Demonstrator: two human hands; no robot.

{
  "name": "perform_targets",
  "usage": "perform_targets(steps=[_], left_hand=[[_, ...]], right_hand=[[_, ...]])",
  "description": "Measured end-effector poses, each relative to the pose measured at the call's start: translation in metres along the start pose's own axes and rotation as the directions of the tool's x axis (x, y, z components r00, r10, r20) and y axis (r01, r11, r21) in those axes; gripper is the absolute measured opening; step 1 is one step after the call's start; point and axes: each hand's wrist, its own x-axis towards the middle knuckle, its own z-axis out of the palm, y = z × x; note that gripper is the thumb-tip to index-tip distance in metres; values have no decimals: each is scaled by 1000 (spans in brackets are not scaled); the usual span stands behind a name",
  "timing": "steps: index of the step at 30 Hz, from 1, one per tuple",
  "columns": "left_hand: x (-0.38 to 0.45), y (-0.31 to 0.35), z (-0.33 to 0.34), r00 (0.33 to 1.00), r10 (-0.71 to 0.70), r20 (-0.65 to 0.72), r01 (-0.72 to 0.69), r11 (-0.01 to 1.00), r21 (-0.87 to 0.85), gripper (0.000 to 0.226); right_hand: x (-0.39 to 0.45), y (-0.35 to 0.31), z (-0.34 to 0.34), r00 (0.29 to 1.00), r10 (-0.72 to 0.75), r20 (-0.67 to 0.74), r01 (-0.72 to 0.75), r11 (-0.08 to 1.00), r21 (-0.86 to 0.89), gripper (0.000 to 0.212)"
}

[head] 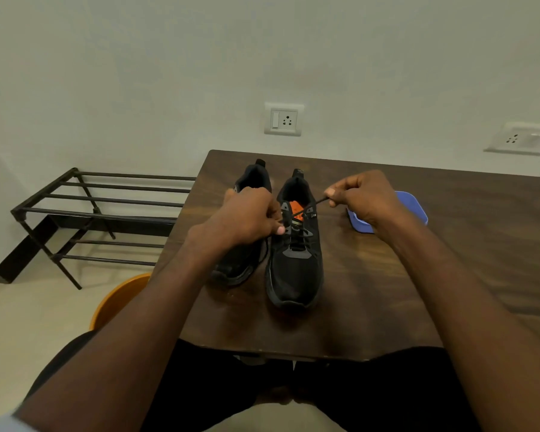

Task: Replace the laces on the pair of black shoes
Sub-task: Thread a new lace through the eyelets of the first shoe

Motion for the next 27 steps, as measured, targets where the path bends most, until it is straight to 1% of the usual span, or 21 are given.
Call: perform_targets(steps=[1,2,3,4,5,6,7,9,10,14,16,18,20,22,23,25,27], left_hand=[[-1,3,3,1000,27,-15,-28,998,-56,21],[-1,6,7,997,55,-56,-64,984,-165,27],[-2,11,10,992,67,-105,-95,953,-287,31],[-2,15,12,986,65,-152,-121,913,-389,28],[-1,18,14,981,57,-186,-140,873,-467,23],[1,18,15,980,38,-197,-139,836,-531,16],[1,18,16,982,20,-189,-126,814,-567,9],[2,14,18,988,-12,-154,-80,812,-579,5],[1,13,19,991,-24,-134,-59,813,-579,6],[4,12,22,988,-64,-137,-26,820,-572,7],[5,13,24,986,-98,-134,-5,788,-616,8],[5,15,26,983,-138,-122,28,765,-643,15],[6,15,29,972,-179,-155,43,776,-629,15],[9,15,34,954,-189,-232,18,810,-586,13],[11,14,37,946,-182,-269,1,831,-556,14],[12,14,41,936,-154,-316,-26,866,-500,14],[13,16,45,929,-107,-355,-60,901,-430,13]], right_hand=[[-1,-2,1,999,1,38,0,1000,-17,13],[-3,-4,2,995,-1,102,5,999,-38,15],[-6,-7,4,986,-6,170,16,998,-58,15],[-8,-10,6,975,-20,220,35,997,-67,13],[-10,-12,8,972,-38,233,51,998,-49,8],[-11,-12,10,978,-56,203,59,998,-8,4],[-11,-12,12,988,-67,136,63,997,34,2],[-7,-8,13,998,-68,13,67,997,49,7],[-6,-6,14,999,-52,0,52,998,37,10],[-3,-3,20,995,-7,101,10,1000,-29,12],[-1,-1,24,995,-5,102,13,997,-70,13],[2,3,30,997,7,77,1,995,-103,18],[6,9,37,999,-24,46,34,971,-236,24],[8,14,46,998,-53,29,60,917,-394,28],[7,14,51,999,-47,23,53,898,-437,29],[9,16,57,999,-32,-5,26,876,-482,27],[10,16,59,999,-25,-38,4,879,-477,21]])
